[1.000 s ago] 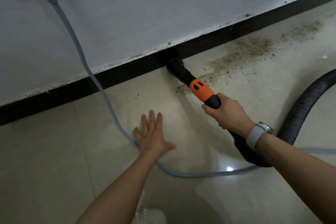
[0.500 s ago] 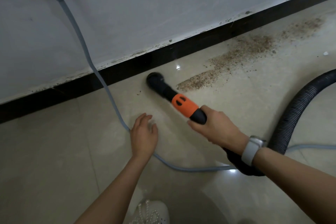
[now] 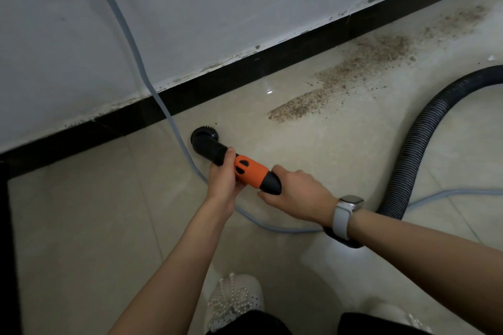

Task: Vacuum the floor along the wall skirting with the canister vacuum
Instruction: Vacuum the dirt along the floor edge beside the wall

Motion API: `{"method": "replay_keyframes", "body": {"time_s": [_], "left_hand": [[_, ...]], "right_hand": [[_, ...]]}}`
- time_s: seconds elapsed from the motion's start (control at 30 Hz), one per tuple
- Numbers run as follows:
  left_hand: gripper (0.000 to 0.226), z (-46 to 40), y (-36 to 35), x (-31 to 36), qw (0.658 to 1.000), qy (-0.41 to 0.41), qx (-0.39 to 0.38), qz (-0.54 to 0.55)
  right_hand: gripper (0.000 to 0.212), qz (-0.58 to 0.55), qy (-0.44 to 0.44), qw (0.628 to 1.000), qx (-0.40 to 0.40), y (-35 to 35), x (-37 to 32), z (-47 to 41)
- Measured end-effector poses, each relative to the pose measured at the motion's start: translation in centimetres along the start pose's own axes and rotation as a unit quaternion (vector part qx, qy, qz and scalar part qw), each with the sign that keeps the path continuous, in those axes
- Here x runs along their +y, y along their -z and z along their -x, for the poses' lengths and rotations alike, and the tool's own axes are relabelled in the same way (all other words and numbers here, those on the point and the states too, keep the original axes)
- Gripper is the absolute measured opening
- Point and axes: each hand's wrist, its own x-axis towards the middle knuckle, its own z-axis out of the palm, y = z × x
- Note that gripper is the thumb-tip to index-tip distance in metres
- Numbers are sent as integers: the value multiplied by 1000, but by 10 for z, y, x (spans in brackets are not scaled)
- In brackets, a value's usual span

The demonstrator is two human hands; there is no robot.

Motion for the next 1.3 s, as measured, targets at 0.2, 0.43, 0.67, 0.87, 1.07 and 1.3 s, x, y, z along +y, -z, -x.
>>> {"method": "replay_keyframes", "body": {"time_s": [0.2,0.43,0.67,0.87,1.07,1.3], "left_hand": [[44,-12,-22,19,997,10,-19,-70],[46,0,-19,-8,986,19,-29,-163],[44,1,-61,-4,973,-1,-56,-226],[50,12,-81,-25,971,7,-67,-231],[52,13,-104,-22,965,-3,-86,-248],[48,0,-110,-8,965,-11,-71,-251]], "right_hand": [[30,-43,-22,999,9,12,2,-14],[30,-49,-53,997,17,-5,13,20],[31,-97,-107,988,48,7,32,21],[30,-89,-136,984,74,3,49,45],[30,-123,-159,975,90,11,63,42],[31,-149,-124,979,67,24,66,20]]}}
